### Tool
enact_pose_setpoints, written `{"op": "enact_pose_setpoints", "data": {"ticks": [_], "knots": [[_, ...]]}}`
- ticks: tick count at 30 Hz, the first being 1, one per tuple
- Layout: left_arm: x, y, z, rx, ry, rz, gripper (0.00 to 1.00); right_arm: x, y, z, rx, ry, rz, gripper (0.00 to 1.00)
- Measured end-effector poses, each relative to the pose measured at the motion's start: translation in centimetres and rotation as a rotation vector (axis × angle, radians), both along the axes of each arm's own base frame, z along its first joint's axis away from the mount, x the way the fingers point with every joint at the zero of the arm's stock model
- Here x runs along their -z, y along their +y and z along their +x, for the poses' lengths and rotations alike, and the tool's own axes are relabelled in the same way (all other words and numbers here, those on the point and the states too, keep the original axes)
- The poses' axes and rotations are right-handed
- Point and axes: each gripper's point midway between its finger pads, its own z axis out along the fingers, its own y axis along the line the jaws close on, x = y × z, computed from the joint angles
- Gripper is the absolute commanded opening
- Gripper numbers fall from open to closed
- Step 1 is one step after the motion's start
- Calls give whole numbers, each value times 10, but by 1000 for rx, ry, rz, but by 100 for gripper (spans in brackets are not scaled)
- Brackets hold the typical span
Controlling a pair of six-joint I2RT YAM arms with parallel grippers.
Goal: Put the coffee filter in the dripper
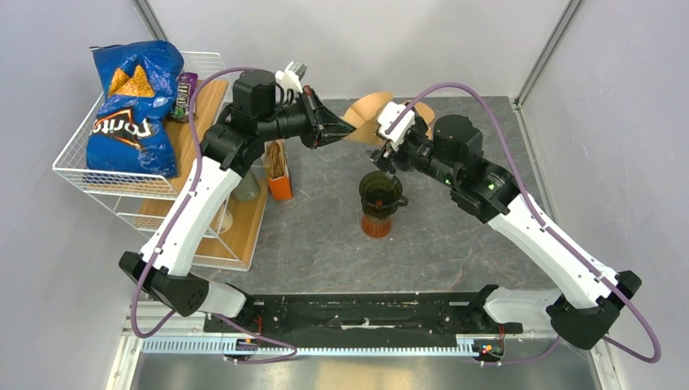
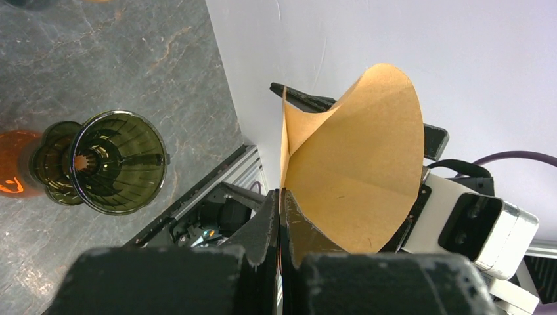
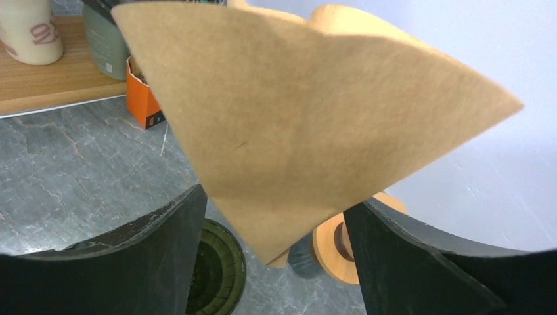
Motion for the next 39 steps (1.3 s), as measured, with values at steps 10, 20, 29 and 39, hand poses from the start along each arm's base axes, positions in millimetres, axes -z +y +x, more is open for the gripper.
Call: {"op": "enact_pose_setpoints", "data": {"ticks": [10,20,29,39], "knots": [[6,-2,-4,10,8,5,2,-4,-1,2,11,-14,5,53],[5,-1,-4,16,-39,14,2,12,-24,-10,61,66,-43,97],[29,5,-24,88,-229,209,2,14,-137,-47,343,246,62,97],[98,-19,-13,194,-182,484,2,26,-148,-50,434,503,210,97]]}}
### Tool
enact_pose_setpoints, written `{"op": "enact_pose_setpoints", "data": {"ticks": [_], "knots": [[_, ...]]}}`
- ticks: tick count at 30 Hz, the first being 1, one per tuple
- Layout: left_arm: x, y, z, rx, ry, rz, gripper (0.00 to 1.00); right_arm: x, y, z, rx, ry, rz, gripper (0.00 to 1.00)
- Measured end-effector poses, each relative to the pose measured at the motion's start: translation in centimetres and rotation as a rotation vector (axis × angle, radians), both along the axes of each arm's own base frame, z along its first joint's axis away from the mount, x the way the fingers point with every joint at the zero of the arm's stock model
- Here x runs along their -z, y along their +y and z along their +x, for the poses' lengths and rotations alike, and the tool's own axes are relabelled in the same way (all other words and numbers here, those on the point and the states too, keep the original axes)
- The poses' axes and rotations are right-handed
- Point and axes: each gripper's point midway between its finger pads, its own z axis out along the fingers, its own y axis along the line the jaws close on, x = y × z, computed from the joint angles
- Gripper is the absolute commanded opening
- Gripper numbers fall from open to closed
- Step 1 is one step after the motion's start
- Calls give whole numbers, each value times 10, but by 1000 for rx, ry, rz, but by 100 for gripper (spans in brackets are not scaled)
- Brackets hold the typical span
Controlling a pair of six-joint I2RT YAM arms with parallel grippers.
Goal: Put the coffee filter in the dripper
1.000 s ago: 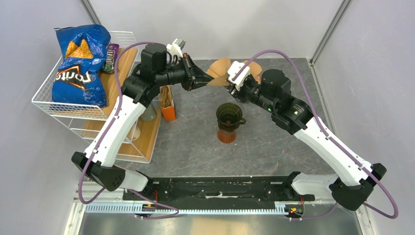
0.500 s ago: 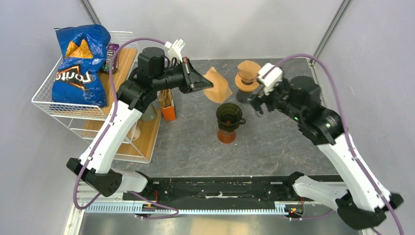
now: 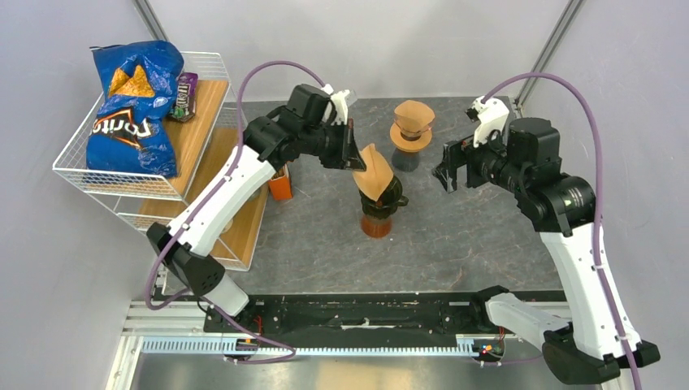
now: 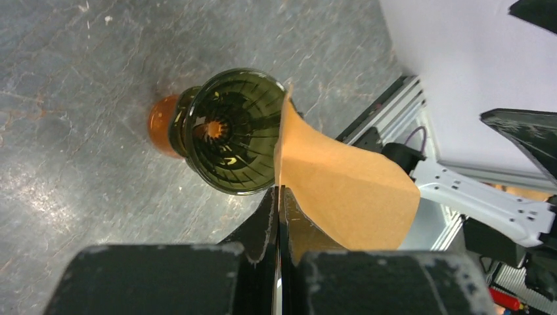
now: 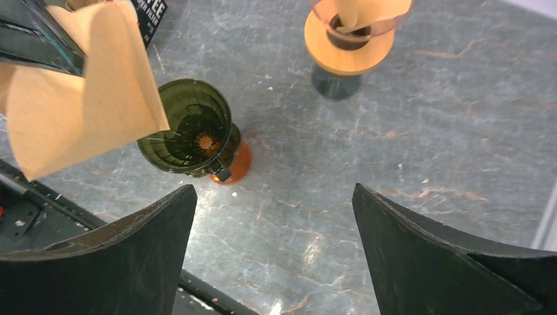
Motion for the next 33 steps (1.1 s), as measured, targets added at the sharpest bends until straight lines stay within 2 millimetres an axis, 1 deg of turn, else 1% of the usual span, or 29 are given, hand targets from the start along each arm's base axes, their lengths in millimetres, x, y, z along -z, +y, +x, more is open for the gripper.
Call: {"op": "enact_pose_setpoints", "data": {"ticks": [3,6,10,13,17,20,22,26,27,29,30,32,33], "knots": [[20,-4,0,10,27,63,2,10,6,2,-7,61,23,97],[35,-5,2,8,30,120,2,14,11,3,-17,89,39,97],[43,-4,5,4,15,167,2,19,17,5,-37,122,55,97],[49,-7,7,10,13,186,2,27,24,10,-51,163,68,97],[62,-10,12,9,30,215,3,40,32,18,-63,225,78,97],[73,-12,15,7,49,237,5,49,36,23,-70,264,81,97],[77,-13,16,9,59,244,11,51,38,24,-78,276,86,97],[84,-15,17,17,74,250,33,52,43,24,-98,284,95,97],[85,-15,17,19,75,253,37,52,44,24,-104,285,99,97],[84,-15,17,26,68,255,49,54,46,25,-116,294,104,97],[81,-14,17,28,63,255,53,55,47,26,-120,299,105,97],[75,-14,19,32,48,247,54,59,50,28,-128,316,106,97],[71,-13,20,34,44,238,57,61,51,29,-130,324,105,97]]}}
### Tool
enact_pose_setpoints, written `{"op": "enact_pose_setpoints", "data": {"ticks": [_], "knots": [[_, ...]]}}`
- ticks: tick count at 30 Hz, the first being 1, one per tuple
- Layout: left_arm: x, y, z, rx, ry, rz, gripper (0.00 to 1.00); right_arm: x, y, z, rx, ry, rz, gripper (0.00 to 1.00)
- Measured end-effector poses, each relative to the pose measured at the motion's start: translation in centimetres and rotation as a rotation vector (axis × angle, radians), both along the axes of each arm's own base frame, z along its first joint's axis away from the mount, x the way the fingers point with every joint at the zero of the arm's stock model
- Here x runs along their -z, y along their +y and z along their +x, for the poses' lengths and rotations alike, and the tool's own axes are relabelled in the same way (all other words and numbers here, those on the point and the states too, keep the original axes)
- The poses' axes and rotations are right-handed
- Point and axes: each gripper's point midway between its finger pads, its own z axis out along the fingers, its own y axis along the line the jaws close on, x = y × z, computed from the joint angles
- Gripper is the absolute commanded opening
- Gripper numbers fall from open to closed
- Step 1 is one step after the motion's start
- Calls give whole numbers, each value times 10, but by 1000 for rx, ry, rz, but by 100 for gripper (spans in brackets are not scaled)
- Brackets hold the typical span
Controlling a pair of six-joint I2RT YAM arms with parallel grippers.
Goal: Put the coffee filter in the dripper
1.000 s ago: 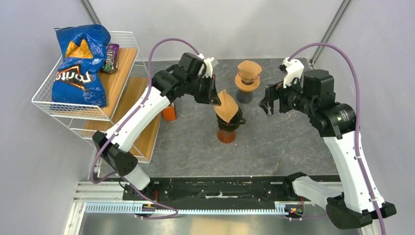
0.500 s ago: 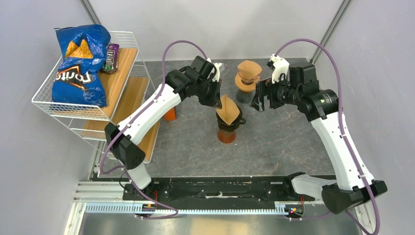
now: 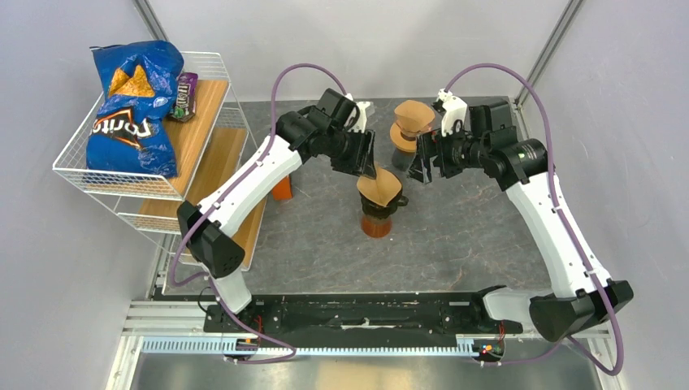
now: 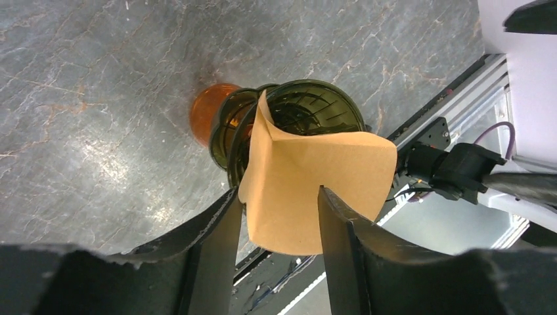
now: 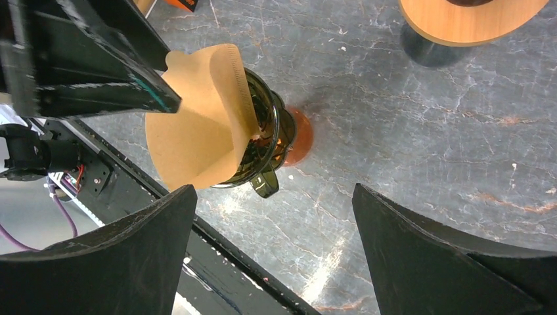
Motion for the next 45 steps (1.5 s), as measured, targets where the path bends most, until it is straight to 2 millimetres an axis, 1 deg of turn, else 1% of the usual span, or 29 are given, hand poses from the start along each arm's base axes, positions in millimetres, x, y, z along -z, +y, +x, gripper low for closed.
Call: {"op": "enact_pose_setpoints", "data": {"ticks": [2,4,6,8,10,12,14,21,23,27,36,45], "knots": [[-7,5,2,-2,-3,-17,61,4,3,2,-12,11,-3,97],[-13,15,4,-13,1,-33,65,8,6,2,-25,23,-8,97],[-19,25,6,-22,9,-62,75,11,11,2,-44,29,-12,97],[-20,35,3,-25,23,-86,81,13,17,0,-63,35,-15,97],[-17,43,-5,-20,43,-106,85,15,22,-1,-82,38,-18,97],[-13,44,-14,-4,57,-126,86,17,26,-1,-98,37,-22,97],[-10,43,-17,8,67,-140,86,21,29,1,-105,44,-26,97],[-6,40,-9,20,62,-193,92,39,34,14,-110,81,-46,97],[-1,39,-6,21,59,-199,93,43,36,17,-119,83,-52,97],[12,39,-8,24,78,-195,93,51,38,22,-130,91,-57,97],[26,36,-5,15,92,-207,94,76,37,18,-142,142,-81,97],[38,29,3,-8,109,-221,95,95,34,15,-141,192,-99,97]]}}
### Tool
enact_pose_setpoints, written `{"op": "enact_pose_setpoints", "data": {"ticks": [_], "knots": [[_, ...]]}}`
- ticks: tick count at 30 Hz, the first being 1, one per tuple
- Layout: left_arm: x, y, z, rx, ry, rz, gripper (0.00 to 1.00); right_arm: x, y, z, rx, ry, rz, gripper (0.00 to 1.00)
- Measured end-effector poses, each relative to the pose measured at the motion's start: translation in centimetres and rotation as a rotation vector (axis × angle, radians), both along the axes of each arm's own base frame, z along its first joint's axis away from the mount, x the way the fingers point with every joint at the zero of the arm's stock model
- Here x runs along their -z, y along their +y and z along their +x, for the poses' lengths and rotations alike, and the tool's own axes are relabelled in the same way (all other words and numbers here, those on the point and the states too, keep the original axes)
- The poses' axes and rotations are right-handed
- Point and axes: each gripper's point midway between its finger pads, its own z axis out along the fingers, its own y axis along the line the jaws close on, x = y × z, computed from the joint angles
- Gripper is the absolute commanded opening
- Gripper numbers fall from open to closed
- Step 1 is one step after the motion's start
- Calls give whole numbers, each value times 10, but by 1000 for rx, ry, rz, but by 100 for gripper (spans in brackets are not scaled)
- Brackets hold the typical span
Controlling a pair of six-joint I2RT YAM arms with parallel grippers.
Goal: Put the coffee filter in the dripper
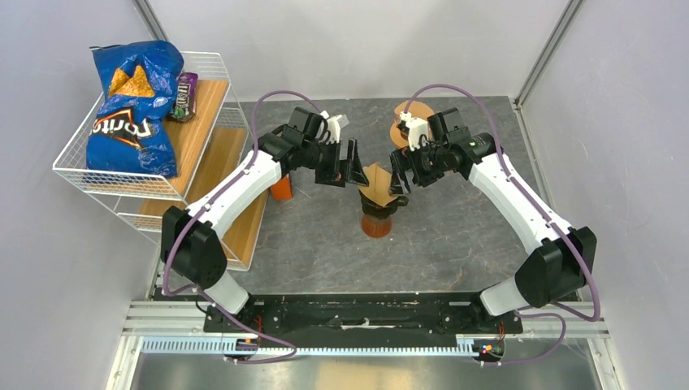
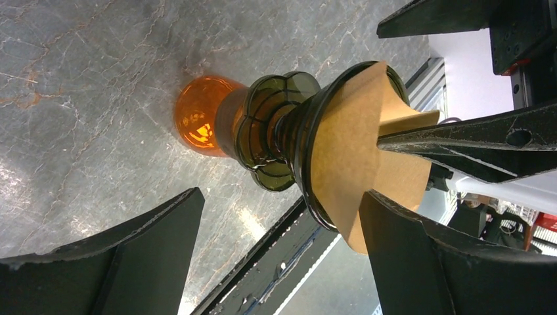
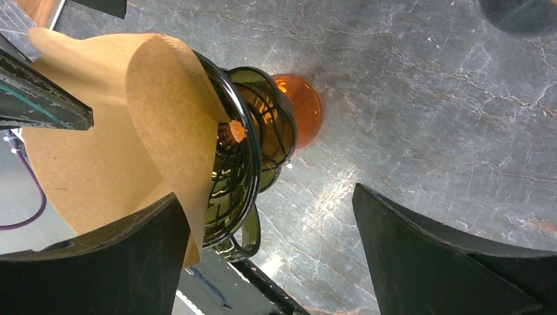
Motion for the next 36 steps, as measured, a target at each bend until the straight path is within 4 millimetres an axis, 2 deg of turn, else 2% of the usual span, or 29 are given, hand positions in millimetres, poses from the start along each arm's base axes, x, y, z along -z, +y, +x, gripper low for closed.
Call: {"op": "enact_pose_setpoints", "data": {"ticks": [8,20,28,36], "knots": [[11,-1,1,-9,23,2,96,12,-5,0,-3,20,-19,97],[20,-2,1,-9,35,2,97,14,-13,6,16,16,-30,97],[23,-2,1,-13,35,10,97,14,-9,4,2,26,-12,97],[26,-9,-6,3,23,31,97,17,-5,3,-11,31,-14,96]]}}
